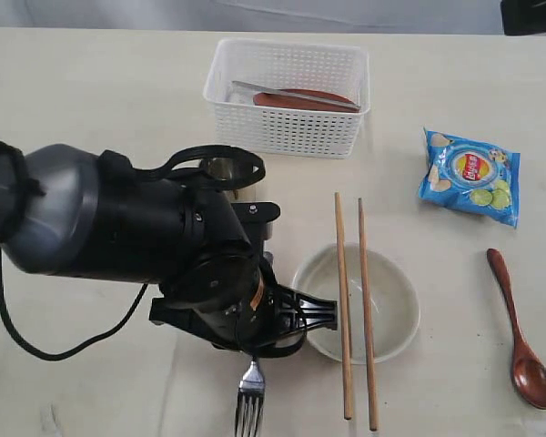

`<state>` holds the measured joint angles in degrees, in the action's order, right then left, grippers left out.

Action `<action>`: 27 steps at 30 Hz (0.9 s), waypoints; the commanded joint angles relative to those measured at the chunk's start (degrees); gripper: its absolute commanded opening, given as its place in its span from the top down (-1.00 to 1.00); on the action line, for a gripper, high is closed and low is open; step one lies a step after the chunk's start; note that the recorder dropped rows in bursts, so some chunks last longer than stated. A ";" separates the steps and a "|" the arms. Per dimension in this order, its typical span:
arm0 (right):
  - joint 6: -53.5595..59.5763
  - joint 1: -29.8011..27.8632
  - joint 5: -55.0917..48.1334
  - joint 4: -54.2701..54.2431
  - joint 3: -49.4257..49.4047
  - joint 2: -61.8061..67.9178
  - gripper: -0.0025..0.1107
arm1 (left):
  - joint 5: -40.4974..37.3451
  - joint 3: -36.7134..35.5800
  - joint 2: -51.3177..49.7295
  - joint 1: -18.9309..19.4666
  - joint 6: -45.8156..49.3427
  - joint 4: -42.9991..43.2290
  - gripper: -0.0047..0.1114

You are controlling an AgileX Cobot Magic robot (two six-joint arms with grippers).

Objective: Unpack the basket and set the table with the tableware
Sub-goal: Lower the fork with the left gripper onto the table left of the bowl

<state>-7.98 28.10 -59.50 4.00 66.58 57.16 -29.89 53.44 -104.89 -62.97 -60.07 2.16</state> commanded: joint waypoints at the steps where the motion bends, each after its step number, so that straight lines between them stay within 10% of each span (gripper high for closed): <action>1: 0.28 -0.02 0.14 0.11 -0.10 -0.36 0.12 | -0.60 0.30 -0.08 0.11 0.44 -0.14 0.73; 14: 0.28 -0.02 0.49 0.11 -0.10 -0.36 0.12 | -2.96 0.30 3.00 0.36 1.15 1.02 0.21; 27: 2.41 -0.02 3.27 0.58 -0.10 -0.36 0.12 | -3.38 0.30 15.28 -0.03 3.84 2.75 0.20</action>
<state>-7.71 28.10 -57.72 4.00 66.58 57.16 -32.82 53.44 -93.65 -62.70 -57.72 3.89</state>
